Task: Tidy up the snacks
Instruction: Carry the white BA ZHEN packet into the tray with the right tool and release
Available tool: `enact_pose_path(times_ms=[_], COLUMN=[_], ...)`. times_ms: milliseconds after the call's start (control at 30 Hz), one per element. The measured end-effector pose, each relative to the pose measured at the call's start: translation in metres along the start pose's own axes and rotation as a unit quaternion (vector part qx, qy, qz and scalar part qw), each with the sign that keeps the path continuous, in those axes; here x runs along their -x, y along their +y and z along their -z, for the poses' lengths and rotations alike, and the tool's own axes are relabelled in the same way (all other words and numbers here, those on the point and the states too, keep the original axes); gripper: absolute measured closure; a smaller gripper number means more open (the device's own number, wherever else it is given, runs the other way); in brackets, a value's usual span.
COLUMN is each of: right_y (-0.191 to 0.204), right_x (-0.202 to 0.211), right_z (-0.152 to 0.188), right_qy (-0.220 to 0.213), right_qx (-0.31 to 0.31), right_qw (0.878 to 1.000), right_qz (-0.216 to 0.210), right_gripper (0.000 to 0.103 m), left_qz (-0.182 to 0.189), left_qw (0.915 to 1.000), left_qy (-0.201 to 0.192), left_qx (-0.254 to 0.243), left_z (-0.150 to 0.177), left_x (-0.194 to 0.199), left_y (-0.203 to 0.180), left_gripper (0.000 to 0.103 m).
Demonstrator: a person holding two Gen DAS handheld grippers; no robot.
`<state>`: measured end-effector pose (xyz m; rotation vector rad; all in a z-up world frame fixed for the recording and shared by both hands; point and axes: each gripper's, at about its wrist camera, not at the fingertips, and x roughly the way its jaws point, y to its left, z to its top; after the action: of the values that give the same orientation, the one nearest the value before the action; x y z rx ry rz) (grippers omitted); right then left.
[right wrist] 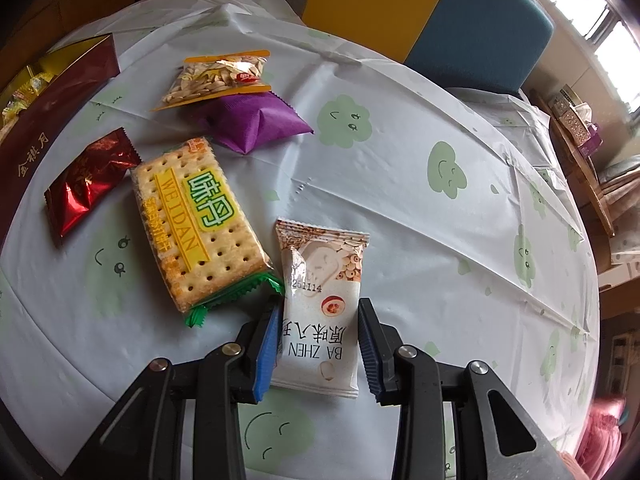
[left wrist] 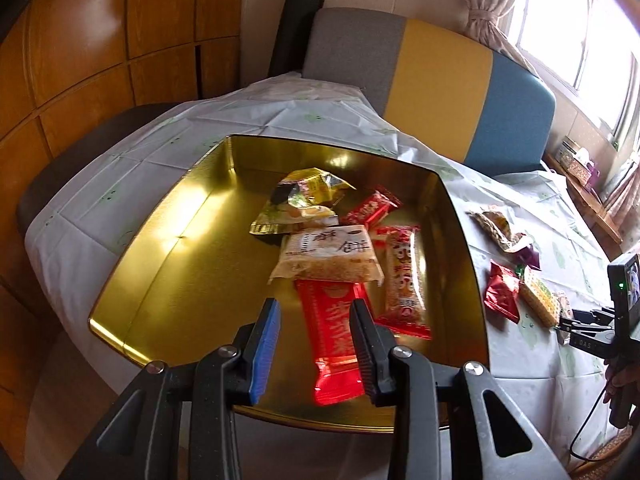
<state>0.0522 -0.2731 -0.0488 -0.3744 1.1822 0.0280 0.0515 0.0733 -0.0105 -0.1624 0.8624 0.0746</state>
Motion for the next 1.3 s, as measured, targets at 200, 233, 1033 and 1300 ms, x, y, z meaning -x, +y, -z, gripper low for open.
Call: enact_pose_path(times_ms=[200, 233, 1033, 1300], right_y=[-0.001, -0.001, -0.049, 0.055], right_x=[0.000, -0.001, 0.029, 0.071], right_z=[0.000, 0.000, -0.020, -0.061], right_qy=[0.001, 0.001, -0.004, -0.059], right_qx=[-0.003, -0.004, -0.157, -0.089], right_qw=[1.000, 1.000, 0.983, 0.968], right_qz=[-0.002, -0.004, -0.099, -0.225], right_gripper=[0.066, 0.066, 0.068, 0.068], left_qz=[-0.012, -0.014, -0.049, -0.085], left_qw=[0.9999, 0.9998, 0.9973, 0.9928], left_qy=[-0.004, -0.007, -0.050, -0.062], left_qx=[0.011, 0.012, 0.018, 0.056], left_z=[0.003, 0.003, 0.002, 0.000], left_x=[0.000, 0.001, 0.017, 0.021], left_y=[0.017, 0.020, 0.067, 0.086], left_gripper=[0.067, 0.067, 0.067, 0.067])
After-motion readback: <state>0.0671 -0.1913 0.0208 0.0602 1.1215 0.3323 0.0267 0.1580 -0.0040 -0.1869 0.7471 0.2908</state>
